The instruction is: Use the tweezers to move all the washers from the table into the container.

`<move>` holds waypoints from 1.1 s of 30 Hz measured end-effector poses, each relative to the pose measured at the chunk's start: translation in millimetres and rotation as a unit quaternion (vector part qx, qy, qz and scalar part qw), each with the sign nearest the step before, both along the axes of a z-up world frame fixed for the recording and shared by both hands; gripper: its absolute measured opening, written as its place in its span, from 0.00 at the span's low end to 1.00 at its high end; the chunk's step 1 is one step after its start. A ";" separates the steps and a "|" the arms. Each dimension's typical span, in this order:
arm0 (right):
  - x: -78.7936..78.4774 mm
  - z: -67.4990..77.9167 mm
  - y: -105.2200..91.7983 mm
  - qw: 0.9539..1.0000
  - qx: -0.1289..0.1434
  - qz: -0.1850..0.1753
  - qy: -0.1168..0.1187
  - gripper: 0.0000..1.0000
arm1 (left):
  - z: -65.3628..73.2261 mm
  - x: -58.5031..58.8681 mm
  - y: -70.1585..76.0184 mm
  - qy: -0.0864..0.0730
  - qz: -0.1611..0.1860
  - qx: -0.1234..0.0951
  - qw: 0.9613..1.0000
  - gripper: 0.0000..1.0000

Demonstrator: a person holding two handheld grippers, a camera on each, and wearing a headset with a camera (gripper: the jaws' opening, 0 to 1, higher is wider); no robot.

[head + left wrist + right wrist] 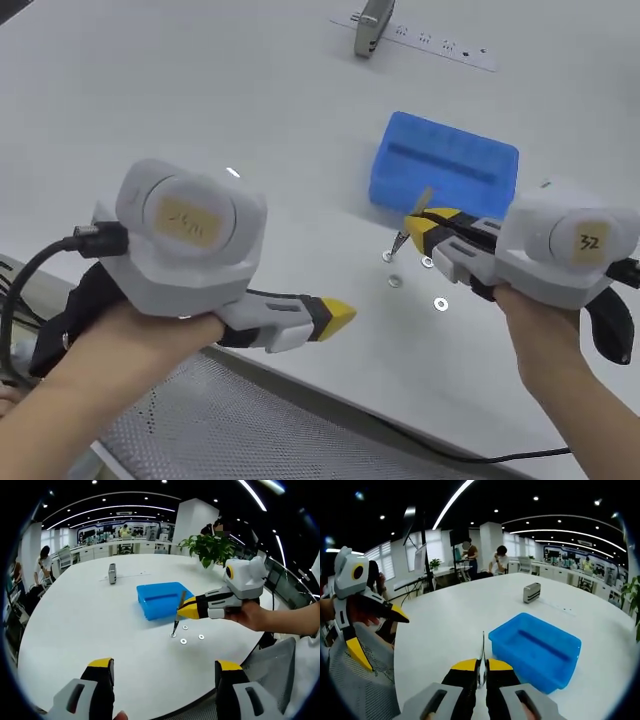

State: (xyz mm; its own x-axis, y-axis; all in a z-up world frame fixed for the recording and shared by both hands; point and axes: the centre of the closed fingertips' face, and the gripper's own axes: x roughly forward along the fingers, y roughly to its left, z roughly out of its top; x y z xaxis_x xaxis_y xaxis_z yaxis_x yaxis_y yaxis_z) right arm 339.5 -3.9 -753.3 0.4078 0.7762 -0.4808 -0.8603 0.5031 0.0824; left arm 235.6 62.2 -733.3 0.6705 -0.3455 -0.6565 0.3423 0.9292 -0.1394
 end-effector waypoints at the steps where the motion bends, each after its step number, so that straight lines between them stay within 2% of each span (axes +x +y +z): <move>1: -0.3 0.2 0.2 1.000 0.002 0.000 0.002 0.02 | 0.0 -0.1 0.0 0.000 0.000 0.001 1.000 0.85; 5: -2.0 -0.4 0.6 1.000 0.003 -0.001 -0.003 0.02 | 0.0 -0.5 -0.2 0.000 -0.002 0.004 1.000 0.84; 13: -5.0 -0.7 -1.8 1.000 0.011 -0.011 0.005 0.02 | -1.2 -1.2 -1.8 0.001 -0.006 0.009 1.000 0.83; 15: -6.4 -0.7 -1.4 1.000 0.005 -0.007 0.000 0.02 | -1.5 -1.2 -2.2 0.001 -0.007 0.010 1.000 0.83; 16: -6.4 -0.8 -1.6 1.000 -0.007 -0.004 -0.013 0.02 | -1.5 -1.2 -2.6 0.001 -0.008 0.010 1.000 0.83; 20: -8.0 -2.2 0.9 0.999 -0.034 0.012 -0.039 0.02 | -1.5 -1.3 -4.3 0.001 -0.009 0.010 1.000 0.83; 24: -8.5 -4.3 2.9 0.998 -0.047 0.018 -0.049 0.02 | -1.5 -2.2 -4.9 0.000 -0.009 0.010 1.000 0.82; 27: -9.6 -11.2 1.7 0.996 -0.062 0.026 -0.053 0.02 | -2.1 -3.6 -5.1 0.002 -0.009 0.011 1.000 0.82; 33: -6.7 -13.8 -1.8 0.997 -0.057 0.020 -0.044 0.02 | -2.2 -4.8 -4.7 0.003 -0.009 0.011 1.000 0.82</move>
